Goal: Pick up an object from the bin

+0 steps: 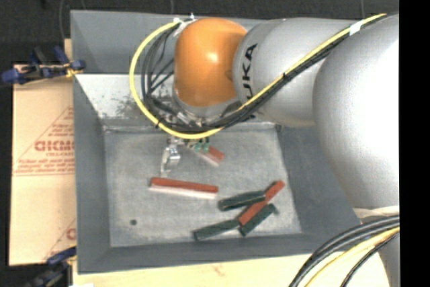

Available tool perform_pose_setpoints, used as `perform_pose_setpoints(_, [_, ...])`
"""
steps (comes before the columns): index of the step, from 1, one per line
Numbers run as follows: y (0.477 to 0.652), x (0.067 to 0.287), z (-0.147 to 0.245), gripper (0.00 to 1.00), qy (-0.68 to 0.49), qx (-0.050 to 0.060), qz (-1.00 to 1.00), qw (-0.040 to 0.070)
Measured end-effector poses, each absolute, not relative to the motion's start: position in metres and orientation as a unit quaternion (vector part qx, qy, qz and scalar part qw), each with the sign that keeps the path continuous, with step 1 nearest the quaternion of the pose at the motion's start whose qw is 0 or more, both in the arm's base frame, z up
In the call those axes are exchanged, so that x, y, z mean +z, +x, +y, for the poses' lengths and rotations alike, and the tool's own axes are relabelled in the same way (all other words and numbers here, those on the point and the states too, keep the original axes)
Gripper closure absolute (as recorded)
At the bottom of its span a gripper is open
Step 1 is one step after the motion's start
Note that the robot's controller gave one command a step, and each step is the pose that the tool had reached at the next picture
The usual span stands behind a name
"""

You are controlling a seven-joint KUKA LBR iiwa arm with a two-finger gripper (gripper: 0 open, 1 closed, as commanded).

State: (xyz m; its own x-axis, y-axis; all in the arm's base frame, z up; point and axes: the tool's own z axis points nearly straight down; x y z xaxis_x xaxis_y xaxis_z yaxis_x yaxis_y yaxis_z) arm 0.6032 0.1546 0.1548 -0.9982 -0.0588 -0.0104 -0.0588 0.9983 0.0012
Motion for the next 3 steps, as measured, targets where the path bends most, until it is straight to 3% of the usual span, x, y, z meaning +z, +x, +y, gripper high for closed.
perform_pose_setpoints(1, [0.574, 0.082, 0.131, 1.0, -0.018, 0.002, 1.0, 0.001])
perform_pose_setpoints(2, [0.574, 0.082, 0.131, 1.0, -0.017, 0.002, 1.0, 0.001])
perform_pose_setpoints(3, [0.561, 0.253, 0.147, 1.0, 0.023, 0.002, 1.0, 0.005])
